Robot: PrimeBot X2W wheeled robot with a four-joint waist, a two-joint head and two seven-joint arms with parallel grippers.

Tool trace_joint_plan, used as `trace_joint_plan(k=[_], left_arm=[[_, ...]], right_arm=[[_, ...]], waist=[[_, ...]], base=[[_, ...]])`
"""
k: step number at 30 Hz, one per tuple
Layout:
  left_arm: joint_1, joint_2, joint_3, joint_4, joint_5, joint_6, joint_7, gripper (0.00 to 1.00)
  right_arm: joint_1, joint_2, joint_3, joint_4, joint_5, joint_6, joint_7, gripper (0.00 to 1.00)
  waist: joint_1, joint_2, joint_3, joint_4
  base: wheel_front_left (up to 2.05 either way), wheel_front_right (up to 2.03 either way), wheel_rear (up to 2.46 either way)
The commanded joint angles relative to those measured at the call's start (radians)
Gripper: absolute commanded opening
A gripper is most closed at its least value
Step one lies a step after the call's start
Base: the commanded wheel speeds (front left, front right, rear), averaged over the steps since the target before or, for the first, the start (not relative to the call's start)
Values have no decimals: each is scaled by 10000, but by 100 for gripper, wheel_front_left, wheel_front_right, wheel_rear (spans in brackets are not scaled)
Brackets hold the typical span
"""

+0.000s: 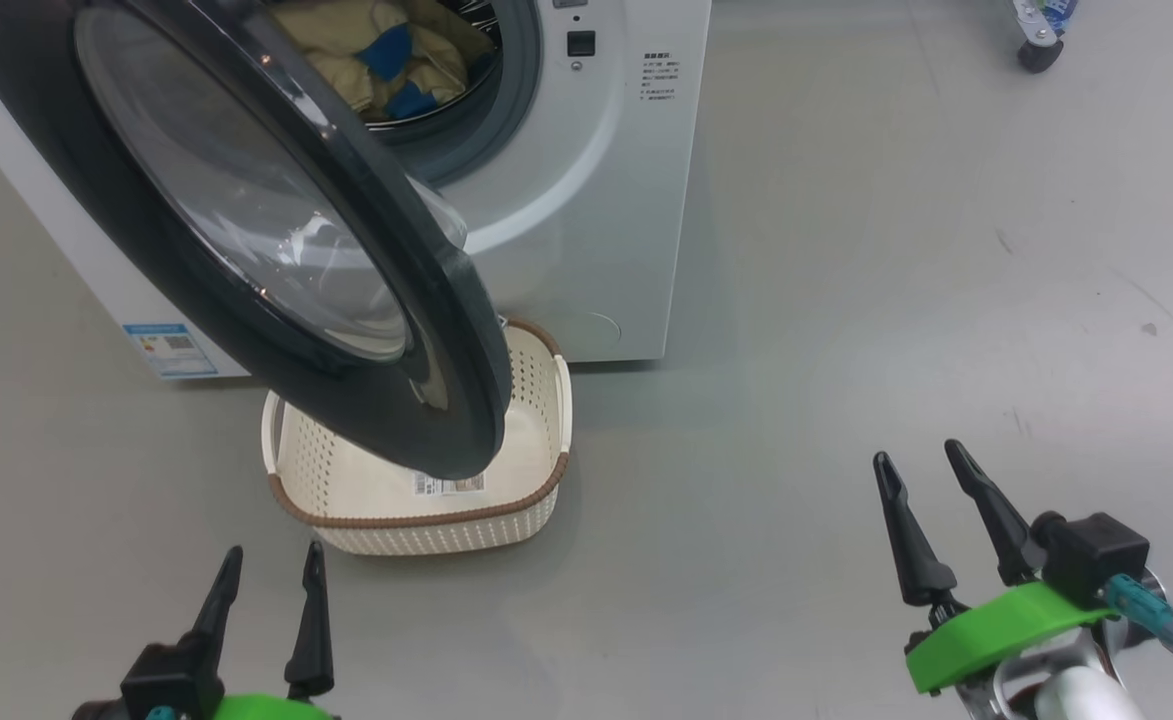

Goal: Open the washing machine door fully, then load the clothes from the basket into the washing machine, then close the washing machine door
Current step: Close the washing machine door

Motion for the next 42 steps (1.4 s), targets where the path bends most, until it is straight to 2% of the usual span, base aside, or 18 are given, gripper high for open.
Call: trace_joint_plan(k=[1,7,25,26,28,36,42], left_arm=[[-181,4,506,-295,168,-110,-139,100],[-85,-126,745,-216,296,-315,-139,100],[-1,-230,985,-288,387,-534,-139,100],[-2,-231,977,-291,361,-540,-139,100],[-8,-232,964,-302,324,-548,-139,100],[13,-233,980,-355,221,-498,-139,100],[43,-234,975,-372,134,-438,-139,100]], right_arm=[[-119,-19,69,-223,-75,-29,-65,100],[-6,-12,-7,-62,-99,-29,-65,100],[-2,-42,27,53,-124,-29,-65,99],[-10,-44,37,66,-119,-29,-65,70],[-37,-52,62,91,-116,-29,-65,0],[-264,-51,142,169,-41,-29,-65,0],[-964,-108,441,-484,-89,-29,-65,0]], waist=[[0,0,-34,12],[0,0,-130,23],[0,0,-210,-21],[0,0,-202,-25],[0,0,-190,-32],[0,0,-158,-73],[0,0,-145,-103]], base=[[0,0,0],[0,0,0],[0,0,0],[0,0,0],[0,0,0],[0,0,0],[0,0,0]])
